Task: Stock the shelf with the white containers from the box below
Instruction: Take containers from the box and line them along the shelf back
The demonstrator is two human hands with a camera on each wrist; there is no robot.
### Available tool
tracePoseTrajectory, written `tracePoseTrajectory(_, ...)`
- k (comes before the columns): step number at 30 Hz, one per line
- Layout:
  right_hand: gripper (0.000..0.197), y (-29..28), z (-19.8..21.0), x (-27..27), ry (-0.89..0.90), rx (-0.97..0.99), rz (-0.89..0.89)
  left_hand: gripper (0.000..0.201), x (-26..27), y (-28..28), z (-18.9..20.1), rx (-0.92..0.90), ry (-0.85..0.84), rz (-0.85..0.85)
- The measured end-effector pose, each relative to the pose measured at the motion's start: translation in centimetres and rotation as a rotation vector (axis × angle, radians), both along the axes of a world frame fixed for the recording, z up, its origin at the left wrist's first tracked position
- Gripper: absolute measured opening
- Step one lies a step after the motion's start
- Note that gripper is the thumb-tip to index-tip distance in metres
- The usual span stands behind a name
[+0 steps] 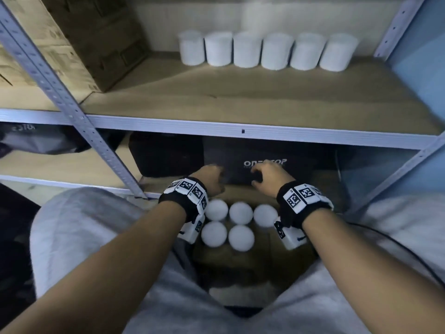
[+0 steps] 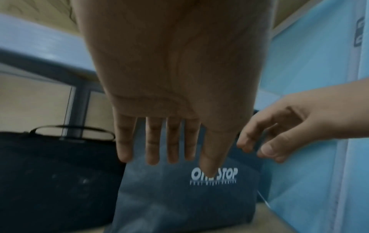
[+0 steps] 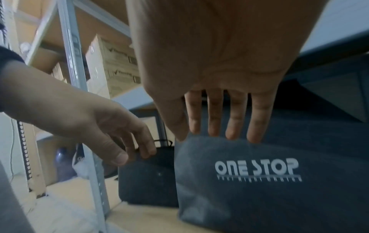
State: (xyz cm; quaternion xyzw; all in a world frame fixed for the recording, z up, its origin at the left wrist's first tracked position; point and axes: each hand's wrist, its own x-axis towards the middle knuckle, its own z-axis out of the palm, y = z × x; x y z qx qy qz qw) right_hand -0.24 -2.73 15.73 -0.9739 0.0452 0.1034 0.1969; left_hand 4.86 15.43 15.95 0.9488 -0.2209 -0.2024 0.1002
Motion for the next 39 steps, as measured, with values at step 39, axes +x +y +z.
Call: tracePoseTrajectory(39, 0.077, 6.1, -23.3, -2.0, 0.511, -0.092, 0.061, 0.059, -3.9, 0.6, -23.2, 0.295, 0.189, 0.024)
